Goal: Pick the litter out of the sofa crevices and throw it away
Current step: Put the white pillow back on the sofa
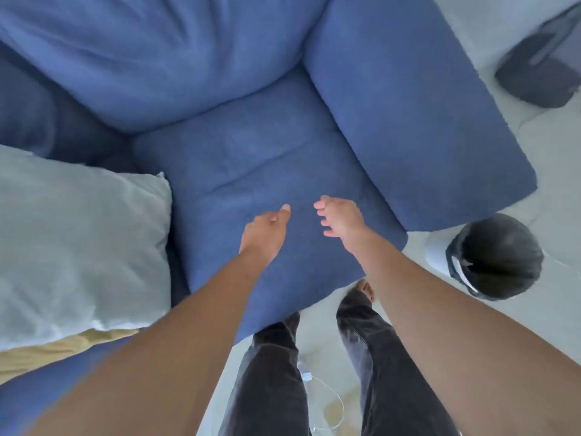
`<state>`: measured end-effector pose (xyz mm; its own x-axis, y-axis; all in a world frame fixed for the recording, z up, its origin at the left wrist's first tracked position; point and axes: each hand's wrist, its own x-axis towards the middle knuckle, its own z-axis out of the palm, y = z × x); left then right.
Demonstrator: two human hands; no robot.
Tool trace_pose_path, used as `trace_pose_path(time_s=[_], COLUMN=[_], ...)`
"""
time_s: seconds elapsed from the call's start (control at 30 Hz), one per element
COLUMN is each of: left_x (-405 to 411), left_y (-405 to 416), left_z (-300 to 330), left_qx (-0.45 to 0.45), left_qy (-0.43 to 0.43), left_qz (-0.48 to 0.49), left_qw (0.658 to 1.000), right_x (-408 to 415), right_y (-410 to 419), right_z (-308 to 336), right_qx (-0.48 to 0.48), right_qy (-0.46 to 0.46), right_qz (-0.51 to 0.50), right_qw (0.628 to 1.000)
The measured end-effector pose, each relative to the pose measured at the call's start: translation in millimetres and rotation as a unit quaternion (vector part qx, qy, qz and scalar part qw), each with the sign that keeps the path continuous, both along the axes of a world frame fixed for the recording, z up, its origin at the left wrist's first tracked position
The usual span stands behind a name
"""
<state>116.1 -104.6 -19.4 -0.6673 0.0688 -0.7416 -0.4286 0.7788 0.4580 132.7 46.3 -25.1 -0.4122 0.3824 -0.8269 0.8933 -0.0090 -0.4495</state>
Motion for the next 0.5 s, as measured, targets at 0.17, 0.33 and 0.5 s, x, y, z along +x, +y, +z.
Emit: trace_pose_path(time_s=[0.17,0.33,0.5], left_x=[4.6,53.0,106.6], left_y=[-119.0,-221.8,-281.3], left_z=[3.1,-1.9,-8.5], left_qx=[-0.009,0.000,-0.040], left_qy=[0.028,0.013,0.010], left_qz=[0.189,0.380,0.526], left_qw=[0.982,0.925,0.850], right_x=[-52.9,-94.1,-129.5], right_y=[-102.3,-213.3,-308.7], right_z=[10.2,21.6,13.2], right_qx=[0.025,0.057,0.068], right_qy=[0.033,0.081,0.132], right_qz=[0.162,0.377,0.486], right_qw=[0.986,0.921,0.861])
